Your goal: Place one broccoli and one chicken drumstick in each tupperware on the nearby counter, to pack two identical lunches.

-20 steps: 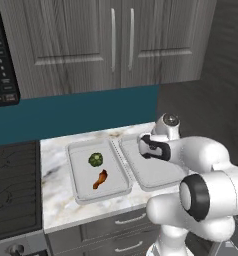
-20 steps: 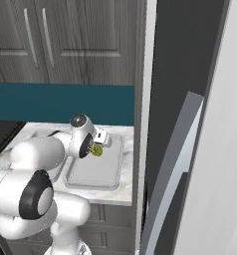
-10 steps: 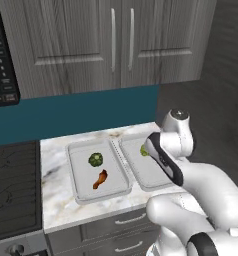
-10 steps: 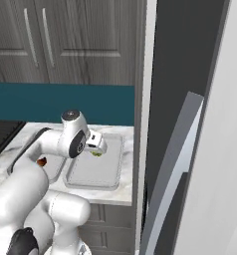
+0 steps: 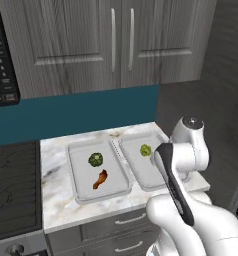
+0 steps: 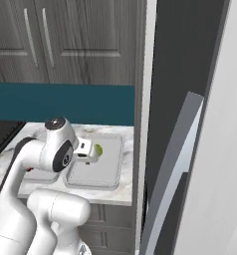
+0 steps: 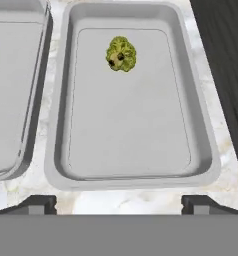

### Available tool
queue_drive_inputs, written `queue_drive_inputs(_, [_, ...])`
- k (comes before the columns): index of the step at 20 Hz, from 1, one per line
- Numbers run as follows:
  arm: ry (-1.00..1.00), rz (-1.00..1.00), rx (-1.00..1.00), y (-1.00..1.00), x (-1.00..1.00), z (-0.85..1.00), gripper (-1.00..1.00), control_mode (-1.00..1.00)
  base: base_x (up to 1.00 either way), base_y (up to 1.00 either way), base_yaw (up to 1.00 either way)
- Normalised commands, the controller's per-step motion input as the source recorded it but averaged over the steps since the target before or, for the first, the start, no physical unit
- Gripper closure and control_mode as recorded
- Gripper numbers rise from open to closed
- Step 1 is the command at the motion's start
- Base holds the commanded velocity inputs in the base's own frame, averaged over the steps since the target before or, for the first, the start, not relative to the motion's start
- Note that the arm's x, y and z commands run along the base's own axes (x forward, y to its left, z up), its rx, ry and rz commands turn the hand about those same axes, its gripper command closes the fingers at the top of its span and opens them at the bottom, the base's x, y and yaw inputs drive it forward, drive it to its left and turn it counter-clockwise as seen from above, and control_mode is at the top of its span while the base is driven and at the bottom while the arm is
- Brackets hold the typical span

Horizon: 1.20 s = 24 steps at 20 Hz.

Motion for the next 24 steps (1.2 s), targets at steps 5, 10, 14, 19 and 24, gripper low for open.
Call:
queue_drive_inputs(5, [0.0, 0.01, -0.01, 0.03, -0.15, 0.01, -1.0, 1.0, -0.74, 0.0, 0.02])
queue_drive_inputs(10, [0.0, 0.0, 0.0, 0.0, 0.0, 0.0, -1.0, 1.0, -1.0, -0.01, 0.01])
queue_drive_inputs(14, [0.0, 0.0, 0.0, 0.0, 0.0, 0.0, -1.0, 1.0, -1.0, -0.07, 0.0])
queue_drive_inputs(19, [0.0, 0.0, 0.0, 0.0, 0.0, 0.0, -1.0, 1.0, -1.0, -0.22, 0.0])
queue_drive_inputs(24, [0.0, 0.0, 0.0, 0.0, 0.0, 0.0, -1.0, 1.0, -1.0, -0.41, -0.01])
